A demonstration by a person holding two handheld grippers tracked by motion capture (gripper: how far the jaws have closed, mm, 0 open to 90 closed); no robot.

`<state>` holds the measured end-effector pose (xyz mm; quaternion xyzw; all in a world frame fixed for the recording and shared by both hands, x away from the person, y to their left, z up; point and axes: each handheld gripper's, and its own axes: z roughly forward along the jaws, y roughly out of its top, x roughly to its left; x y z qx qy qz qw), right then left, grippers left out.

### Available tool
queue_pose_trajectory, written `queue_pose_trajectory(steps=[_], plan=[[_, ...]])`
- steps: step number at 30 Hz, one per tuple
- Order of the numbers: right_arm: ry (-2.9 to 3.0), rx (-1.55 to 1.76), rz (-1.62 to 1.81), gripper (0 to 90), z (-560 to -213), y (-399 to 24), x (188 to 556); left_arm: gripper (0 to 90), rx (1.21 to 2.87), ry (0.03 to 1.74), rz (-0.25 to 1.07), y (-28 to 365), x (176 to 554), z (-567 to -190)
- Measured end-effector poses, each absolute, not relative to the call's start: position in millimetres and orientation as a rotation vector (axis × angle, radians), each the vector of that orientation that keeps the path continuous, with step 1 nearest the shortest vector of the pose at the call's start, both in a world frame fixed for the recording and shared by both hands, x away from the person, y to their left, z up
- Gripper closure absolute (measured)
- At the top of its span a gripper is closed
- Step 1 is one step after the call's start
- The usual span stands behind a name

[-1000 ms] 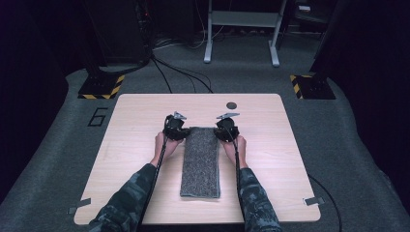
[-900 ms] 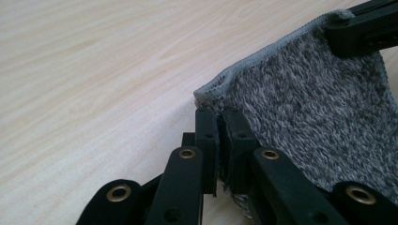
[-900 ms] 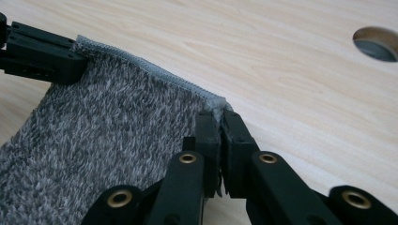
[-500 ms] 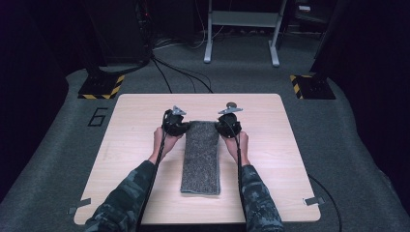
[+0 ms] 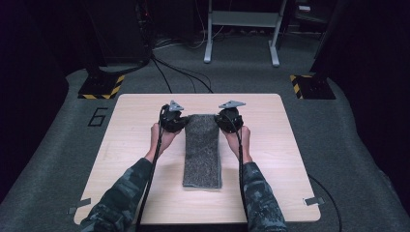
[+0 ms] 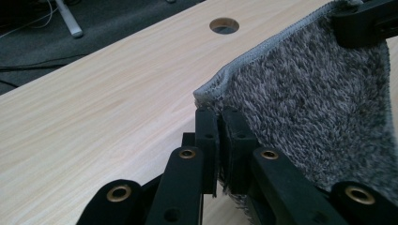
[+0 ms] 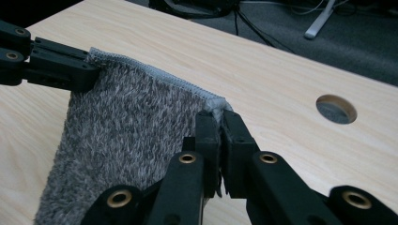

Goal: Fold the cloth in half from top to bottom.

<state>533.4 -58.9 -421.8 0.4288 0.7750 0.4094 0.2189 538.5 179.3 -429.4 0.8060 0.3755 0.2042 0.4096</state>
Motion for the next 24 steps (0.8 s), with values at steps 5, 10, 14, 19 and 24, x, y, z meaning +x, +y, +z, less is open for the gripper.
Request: queue_pose_trajectory(steps=[5,10,14,19,24], plan=[[2.138,1.166,1.144,86.6,-413.1,-59.8,530.1,86.2,2.009,0.921,0.521,183.7,535.6,-413.8],[2.126,1.149,1.159,86.6,-406.6,-60.5,526.8,86.2,2.001,0.907,0.54,183.9,530.1,-408.0],[2.124,1.131,1.169,86.5,-403.7,-59.6,520.5,86.2,1.989,0.899,0.532,186.0,525.8,-405.7],[2.128,1.1,1.187,86.3,-402.0,-60.9,508.2,86.0,1.992,0.873,0.531,188.0,514.9,-407.8],[2.138,1.081,1.194,86.2,-408.2,-63.1,501.7,85.9,2.001,0.861,0.518,188.9,508.3,-415.2]])
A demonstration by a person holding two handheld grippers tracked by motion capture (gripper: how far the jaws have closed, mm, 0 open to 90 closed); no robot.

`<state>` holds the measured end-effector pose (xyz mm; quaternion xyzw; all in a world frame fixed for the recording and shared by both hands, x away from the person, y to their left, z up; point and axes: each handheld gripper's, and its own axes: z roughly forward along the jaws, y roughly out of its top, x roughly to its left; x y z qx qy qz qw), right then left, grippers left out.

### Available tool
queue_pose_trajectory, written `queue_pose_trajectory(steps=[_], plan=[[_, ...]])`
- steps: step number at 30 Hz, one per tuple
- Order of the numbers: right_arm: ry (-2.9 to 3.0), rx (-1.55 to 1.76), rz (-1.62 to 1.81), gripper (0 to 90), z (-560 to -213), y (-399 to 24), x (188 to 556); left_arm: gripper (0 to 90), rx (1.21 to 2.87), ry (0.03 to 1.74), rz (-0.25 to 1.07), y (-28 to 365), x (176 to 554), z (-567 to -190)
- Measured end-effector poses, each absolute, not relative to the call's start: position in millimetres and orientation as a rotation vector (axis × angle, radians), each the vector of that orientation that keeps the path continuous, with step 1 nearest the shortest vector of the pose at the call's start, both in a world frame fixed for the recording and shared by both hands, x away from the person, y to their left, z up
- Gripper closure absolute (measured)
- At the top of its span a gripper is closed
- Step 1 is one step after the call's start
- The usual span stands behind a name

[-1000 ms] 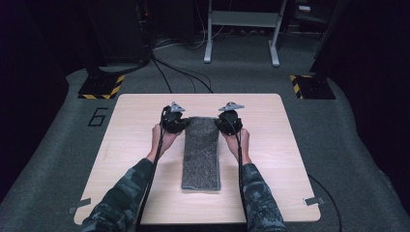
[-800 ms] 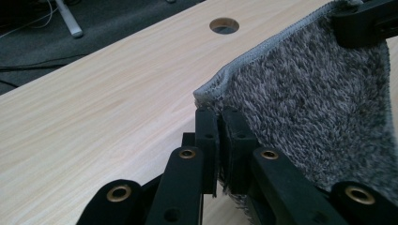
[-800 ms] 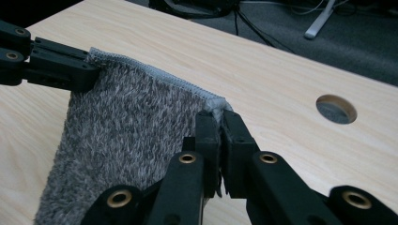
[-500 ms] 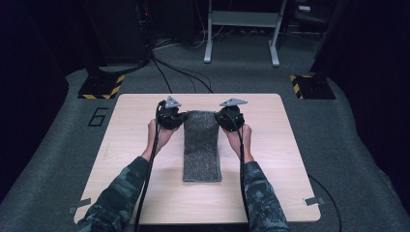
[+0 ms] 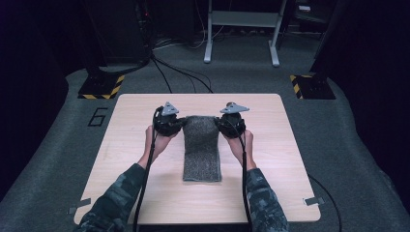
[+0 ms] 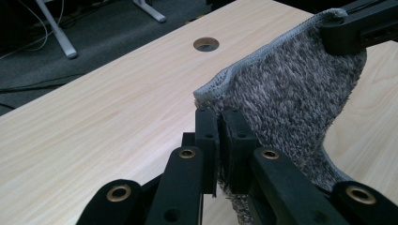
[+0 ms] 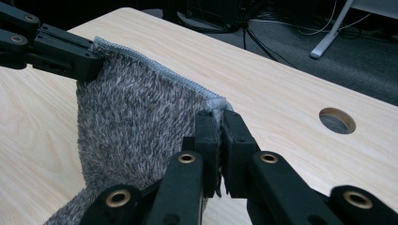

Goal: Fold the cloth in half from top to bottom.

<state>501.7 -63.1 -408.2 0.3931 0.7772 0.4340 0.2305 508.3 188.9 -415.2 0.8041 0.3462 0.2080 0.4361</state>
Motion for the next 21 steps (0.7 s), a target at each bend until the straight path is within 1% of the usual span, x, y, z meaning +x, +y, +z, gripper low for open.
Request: queue_pose_trajectory(steps=[12,16,21], plan=[[2.152,1.089,1.213,85.9,-418.9,-63.2,493.2,85.6,2.011,0.864,0.514,190.2,508.7,-422.6],[2.149,1.085,1.194,85.9,-419.3,-62.8,494.0,85.4,2.041,0.846,0.547,184.8,516.9,-420.4],[2.131,1.103,1.196,86.0,-419.9,-65.2,503.7,85.4,2.055,0.853,0.551,181.7,531.2,-420.6]])
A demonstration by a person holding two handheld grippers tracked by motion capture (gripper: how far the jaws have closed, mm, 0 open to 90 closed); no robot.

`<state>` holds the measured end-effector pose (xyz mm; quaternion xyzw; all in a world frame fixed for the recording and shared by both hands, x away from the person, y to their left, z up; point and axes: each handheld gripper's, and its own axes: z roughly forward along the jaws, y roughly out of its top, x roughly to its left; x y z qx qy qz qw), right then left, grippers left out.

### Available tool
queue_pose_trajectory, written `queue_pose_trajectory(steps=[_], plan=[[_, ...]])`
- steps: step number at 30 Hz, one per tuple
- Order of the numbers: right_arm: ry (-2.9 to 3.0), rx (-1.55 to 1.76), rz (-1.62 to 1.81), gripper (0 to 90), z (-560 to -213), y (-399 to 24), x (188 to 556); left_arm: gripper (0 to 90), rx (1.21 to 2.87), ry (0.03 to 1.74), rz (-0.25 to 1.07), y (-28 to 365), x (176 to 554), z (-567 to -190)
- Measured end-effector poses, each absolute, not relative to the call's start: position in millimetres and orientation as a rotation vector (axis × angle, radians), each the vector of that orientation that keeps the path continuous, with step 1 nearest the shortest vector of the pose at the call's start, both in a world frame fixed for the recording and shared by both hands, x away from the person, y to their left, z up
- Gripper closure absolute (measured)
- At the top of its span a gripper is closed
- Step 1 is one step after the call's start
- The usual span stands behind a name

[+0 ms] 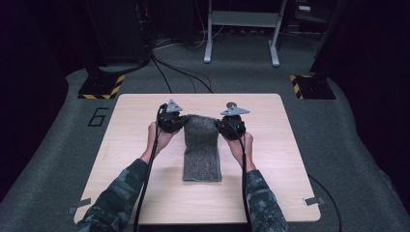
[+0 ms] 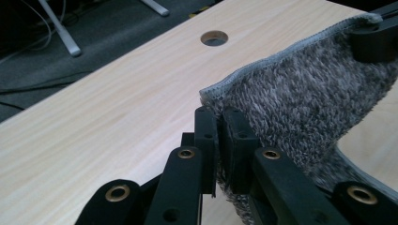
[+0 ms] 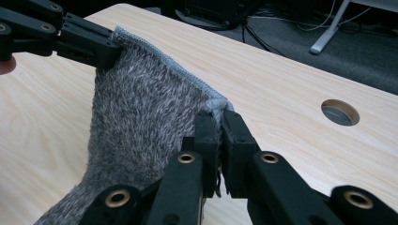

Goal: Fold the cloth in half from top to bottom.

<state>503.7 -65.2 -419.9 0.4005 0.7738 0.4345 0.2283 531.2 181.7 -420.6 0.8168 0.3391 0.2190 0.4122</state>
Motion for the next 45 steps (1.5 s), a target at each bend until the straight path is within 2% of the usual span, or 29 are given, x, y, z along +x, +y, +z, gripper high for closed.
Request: queue_pose_trajectory(steps=[6,16,30,45], plan=[[2.119,1.128,1.203,86.0,-418.5,-66.7,515.7,85.3,2.038,0.856,0.575,180.6,536.7,-419.8],[2.116,1.115,1.211,86.0,-413.4,-66.0,514.3,85.4,2.027,0.838,0.585,182.3,534.2,-416.7],[2.173,1.038,1.197,85.9,-424.9,-66.3,475.8,85.5,2.05,0.783,0.545,186.2,496.2,-436.0],[2.26,1.029,1.152,84.5,-464.9,-68.9,436.9,83.1,2.081,0.78,0.419,190.0,463.8,-473.2]])
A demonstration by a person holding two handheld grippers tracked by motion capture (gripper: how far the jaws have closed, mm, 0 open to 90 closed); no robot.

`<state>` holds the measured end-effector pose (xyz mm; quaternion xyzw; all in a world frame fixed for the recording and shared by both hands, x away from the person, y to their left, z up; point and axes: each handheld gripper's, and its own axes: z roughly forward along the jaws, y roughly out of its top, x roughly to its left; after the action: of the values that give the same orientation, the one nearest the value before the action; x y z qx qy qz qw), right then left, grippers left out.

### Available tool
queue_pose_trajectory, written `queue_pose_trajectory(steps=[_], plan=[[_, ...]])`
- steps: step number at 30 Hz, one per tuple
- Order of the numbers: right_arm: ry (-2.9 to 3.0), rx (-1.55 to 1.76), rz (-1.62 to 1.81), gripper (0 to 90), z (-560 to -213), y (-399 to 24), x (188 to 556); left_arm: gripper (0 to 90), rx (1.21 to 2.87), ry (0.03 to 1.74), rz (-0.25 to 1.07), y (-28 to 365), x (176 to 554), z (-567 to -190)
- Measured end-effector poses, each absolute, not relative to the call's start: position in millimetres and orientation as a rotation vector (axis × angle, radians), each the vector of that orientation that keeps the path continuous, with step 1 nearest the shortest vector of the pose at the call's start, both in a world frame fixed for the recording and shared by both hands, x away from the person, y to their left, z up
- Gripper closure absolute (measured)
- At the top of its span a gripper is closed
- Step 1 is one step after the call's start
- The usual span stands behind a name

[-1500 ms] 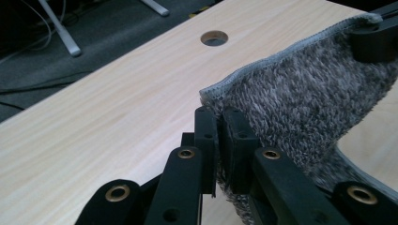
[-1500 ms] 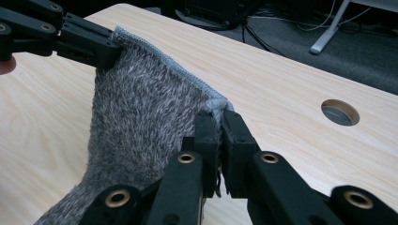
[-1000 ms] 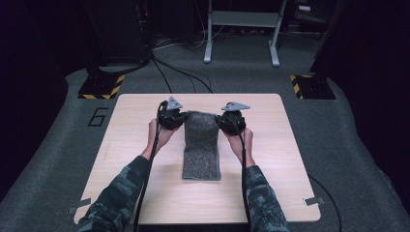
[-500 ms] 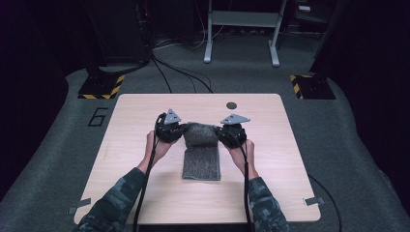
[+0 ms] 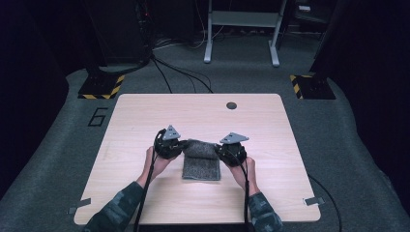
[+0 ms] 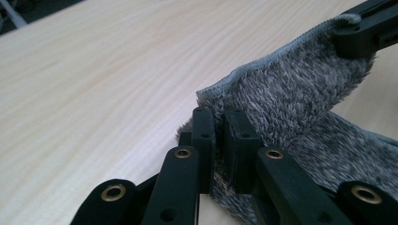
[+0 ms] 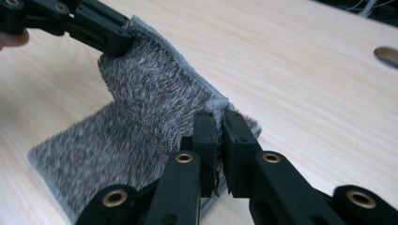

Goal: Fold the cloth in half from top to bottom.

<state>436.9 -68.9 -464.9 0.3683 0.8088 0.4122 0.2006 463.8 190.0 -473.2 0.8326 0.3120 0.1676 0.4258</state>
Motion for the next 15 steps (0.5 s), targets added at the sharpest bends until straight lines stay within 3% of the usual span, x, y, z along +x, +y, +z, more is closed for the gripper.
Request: queue_pose_trajectory(steps=[7,12,15], plan=[[2.325,1.034,1.127,81.1,-483.2,-69.2,418.6,74.3,2.125,0.787,0.297,196.3,446.7,-488.9],[2.361,1.026,1.132,61.7,-480.3,-74.4,402.4,49.2,2.143,0.821,0.229,205.7,433.2,-487.6],[2.343,1.02,1.201,53.3,-470.3,-82.5,396.6,38.5,2.089,0.855,0.243,215.5,424.7,-475.0]])
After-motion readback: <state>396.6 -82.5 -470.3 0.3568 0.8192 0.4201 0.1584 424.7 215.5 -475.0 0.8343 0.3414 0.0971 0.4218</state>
